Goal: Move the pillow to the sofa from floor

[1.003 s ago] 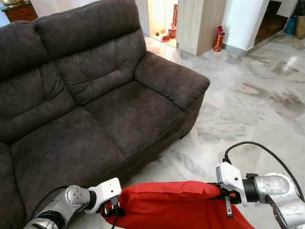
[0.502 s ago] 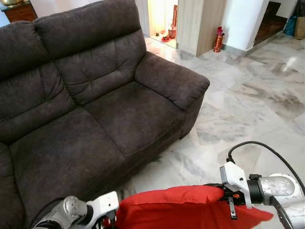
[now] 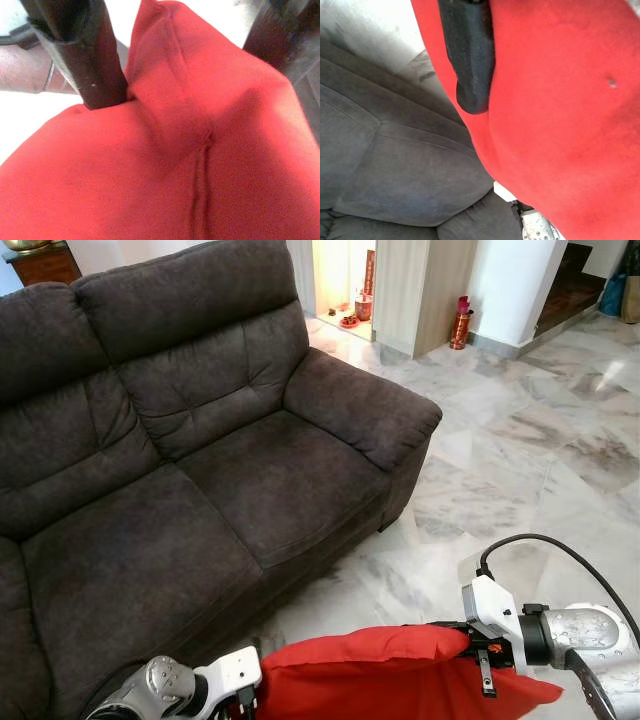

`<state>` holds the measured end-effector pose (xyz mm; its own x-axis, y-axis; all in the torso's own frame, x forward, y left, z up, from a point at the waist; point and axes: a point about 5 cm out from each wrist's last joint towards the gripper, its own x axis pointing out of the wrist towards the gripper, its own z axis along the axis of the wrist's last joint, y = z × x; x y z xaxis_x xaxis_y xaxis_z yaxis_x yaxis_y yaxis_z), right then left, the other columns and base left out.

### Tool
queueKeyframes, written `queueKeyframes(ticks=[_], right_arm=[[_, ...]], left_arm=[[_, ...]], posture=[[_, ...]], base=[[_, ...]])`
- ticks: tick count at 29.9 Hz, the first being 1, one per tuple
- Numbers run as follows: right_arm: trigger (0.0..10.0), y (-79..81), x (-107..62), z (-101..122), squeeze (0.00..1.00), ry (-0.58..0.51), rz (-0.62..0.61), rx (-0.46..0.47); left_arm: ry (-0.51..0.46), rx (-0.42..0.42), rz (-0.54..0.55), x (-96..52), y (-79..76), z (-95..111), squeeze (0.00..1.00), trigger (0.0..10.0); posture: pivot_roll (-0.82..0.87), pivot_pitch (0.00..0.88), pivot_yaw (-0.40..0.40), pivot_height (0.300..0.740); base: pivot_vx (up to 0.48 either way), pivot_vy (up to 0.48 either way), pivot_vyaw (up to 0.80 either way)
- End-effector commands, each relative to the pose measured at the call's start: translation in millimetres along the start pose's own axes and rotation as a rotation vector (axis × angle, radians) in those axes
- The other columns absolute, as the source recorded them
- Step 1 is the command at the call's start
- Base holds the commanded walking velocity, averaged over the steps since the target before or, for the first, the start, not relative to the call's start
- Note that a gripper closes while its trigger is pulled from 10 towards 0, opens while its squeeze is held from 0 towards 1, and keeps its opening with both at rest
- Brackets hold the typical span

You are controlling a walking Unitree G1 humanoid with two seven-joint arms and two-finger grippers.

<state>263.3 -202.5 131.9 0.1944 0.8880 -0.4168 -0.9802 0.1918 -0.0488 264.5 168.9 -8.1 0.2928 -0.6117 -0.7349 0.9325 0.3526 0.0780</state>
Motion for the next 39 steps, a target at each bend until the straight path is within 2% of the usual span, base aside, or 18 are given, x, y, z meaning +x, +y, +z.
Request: queueKeyframes(ticks=[1, 8, 28, 39], right_arm=[[0.0, -3.7, -4.1, 25, 0.00, -0.084, -0.014, -0.092], [0.0, -1.2, -5.8, 20, 0.00, -0.083, -0.021, -0.077], [0.0, -0.7, -5.0, 16, 0.00, -0.082, -0.033, -0.058], [0.0, 0.3, -3.0, 14, 0.00, -0.080, -0.029, -0.053]], left_arm=[[-0.015, 0.003, -0.004, -0.5, 0.9, 2, 0.00, 0.0], [0.034, 0.039, -0.054, -3.2, -2.1, -4, 0.00, 0.0], [-0.007, 0.054, -0.081, -1.3, -3.2, 2, 0.00, 0.0], [0.009, 0.067, -0.095, -3.3, -4.6, -2, 0.00, 0.0]], posture=[[-0.06, 0.101, 0.043, 0.740], [-0.06, 0.101, 0.044, 0.740], [-0.06, 0.096, 0.047, 0.740], [-0.06, 0.080, 0.052, 0.740]], base=[[0.000, 0.000, 0.00], [0.000, 0.000, 0.00], [0.000, 0.000, 0.00], [0.000, 0.000, 0.00]])
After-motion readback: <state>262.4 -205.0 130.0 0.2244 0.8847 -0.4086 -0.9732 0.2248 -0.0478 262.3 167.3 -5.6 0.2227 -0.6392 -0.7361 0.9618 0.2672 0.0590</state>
